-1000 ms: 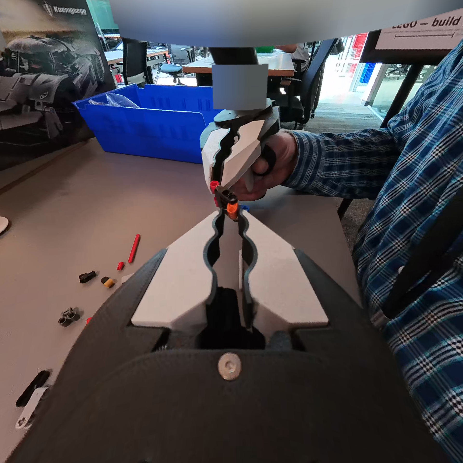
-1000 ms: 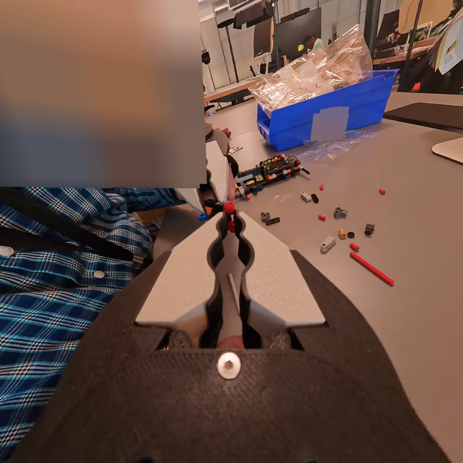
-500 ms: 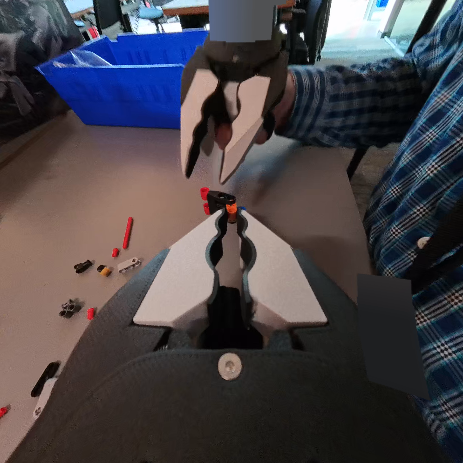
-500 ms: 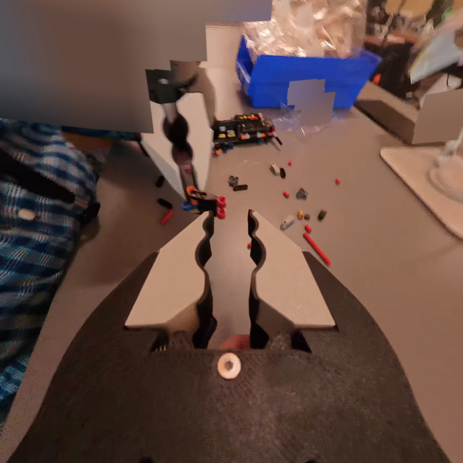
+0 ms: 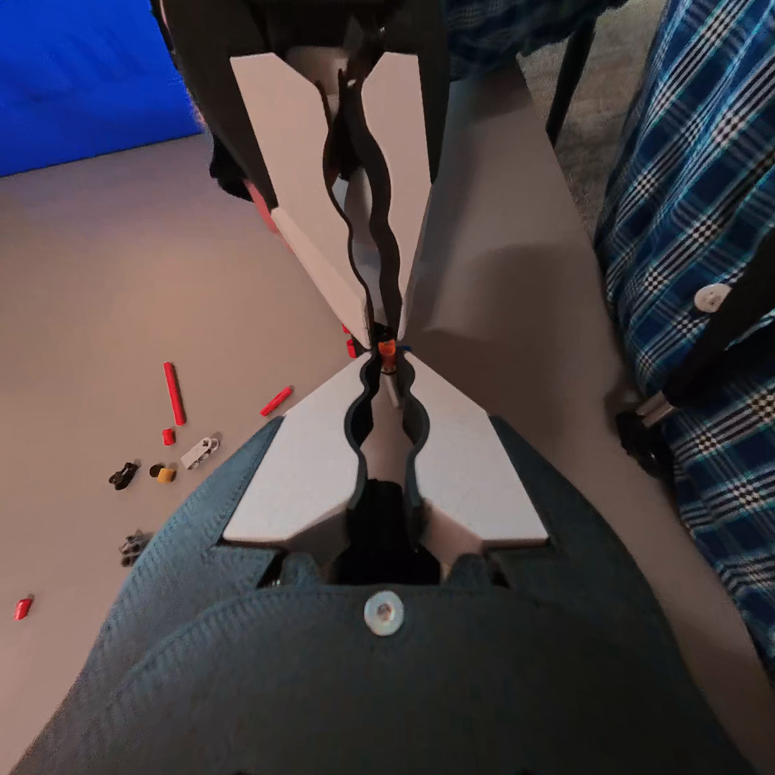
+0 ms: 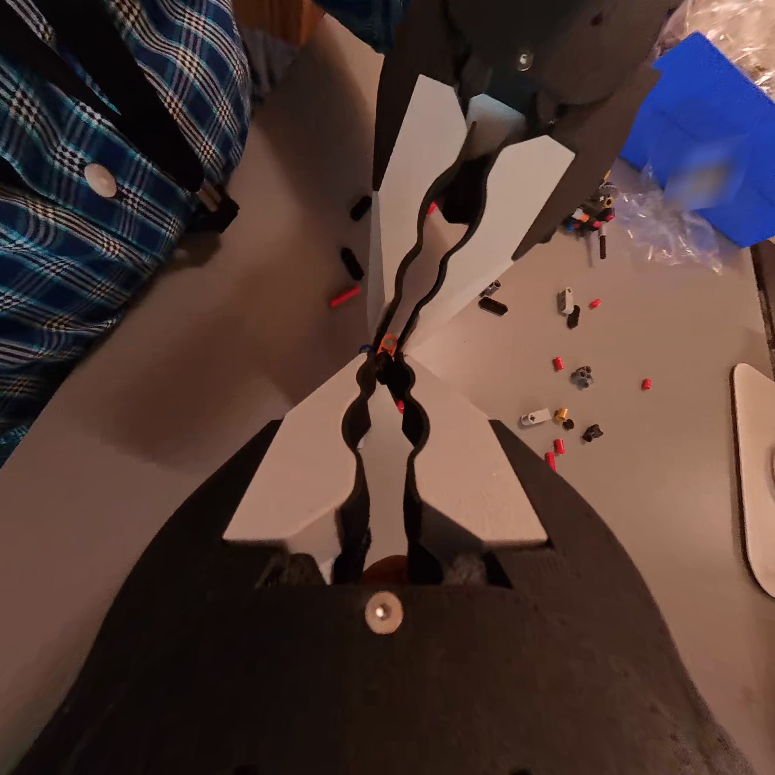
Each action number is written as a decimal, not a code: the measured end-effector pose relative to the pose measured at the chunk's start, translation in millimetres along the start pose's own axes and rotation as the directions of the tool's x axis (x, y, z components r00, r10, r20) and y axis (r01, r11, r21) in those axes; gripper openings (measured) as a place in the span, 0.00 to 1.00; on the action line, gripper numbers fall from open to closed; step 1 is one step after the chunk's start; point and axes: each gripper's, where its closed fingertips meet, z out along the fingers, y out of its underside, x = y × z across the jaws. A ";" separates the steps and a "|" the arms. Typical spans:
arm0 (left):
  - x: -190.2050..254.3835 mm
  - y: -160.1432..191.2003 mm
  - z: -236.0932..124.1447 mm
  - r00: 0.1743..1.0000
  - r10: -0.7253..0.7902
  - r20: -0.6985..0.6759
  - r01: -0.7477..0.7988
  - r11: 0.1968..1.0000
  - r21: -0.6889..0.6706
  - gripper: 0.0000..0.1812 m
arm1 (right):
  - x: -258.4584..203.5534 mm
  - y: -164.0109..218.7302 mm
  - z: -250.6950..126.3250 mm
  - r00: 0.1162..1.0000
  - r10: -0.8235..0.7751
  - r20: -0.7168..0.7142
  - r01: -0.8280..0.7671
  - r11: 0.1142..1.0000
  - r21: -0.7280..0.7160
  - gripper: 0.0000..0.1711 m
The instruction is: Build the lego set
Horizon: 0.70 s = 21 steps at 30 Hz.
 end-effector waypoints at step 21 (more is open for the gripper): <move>-2.3 12.0 15.3 0.982 0.148 0.115 -0.135 0.985 -0.110 0.04 | -3.6 10.8 1.6 0.988 0.154 0.001 -0.154 0.984 0.090 0.02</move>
